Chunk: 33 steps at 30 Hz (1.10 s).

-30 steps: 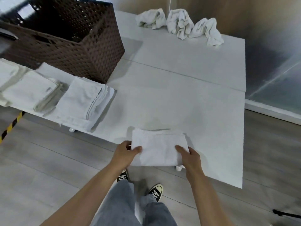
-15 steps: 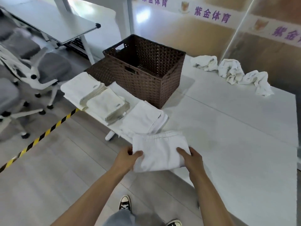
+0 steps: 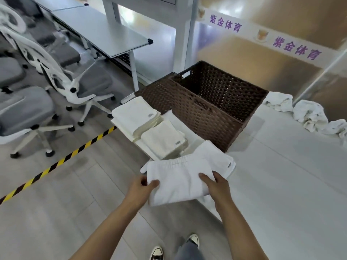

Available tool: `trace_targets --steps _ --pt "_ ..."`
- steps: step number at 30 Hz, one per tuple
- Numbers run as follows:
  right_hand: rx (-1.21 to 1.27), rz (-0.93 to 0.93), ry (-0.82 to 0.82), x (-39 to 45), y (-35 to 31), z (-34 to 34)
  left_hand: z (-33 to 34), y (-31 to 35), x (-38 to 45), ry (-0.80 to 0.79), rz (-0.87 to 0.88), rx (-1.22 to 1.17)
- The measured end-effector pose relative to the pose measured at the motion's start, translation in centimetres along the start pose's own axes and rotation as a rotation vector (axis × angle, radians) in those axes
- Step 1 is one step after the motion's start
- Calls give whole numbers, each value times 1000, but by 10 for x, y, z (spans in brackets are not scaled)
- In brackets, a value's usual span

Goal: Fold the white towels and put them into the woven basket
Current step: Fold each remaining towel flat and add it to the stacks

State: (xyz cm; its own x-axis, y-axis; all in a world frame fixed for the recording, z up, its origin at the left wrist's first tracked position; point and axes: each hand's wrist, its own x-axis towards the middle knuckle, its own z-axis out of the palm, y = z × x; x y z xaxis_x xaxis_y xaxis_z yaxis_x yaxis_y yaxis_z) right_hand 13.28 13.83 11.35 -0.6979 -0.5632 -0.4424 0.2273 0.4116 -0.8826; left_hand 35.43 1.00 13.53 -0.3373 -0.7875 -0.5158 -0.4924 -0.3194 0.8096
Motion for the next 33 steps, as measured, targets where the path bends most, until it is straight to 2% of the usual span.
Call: trace_targets --steps 9,16,20,27,30,33 --pt "-103 -138 -181 111 -69 95 -50 27 92 226 -26 -125" --pt "-173 -220 -286 223 -124 177 -81 75 179 301 -38 -183" --pt "-189 -245 -311 275 -149 221 -98 86 228 325 -27 -157" --pt "-276 -324 -353 343 -167 287 -113 92 304 488 -33 -124" --pt "-379 -318 -353 364 -153 302 -107 88 319 544 -55 27" --pt "-496 -370 -286 372 -135 305 -99 79 327 611 117 533"
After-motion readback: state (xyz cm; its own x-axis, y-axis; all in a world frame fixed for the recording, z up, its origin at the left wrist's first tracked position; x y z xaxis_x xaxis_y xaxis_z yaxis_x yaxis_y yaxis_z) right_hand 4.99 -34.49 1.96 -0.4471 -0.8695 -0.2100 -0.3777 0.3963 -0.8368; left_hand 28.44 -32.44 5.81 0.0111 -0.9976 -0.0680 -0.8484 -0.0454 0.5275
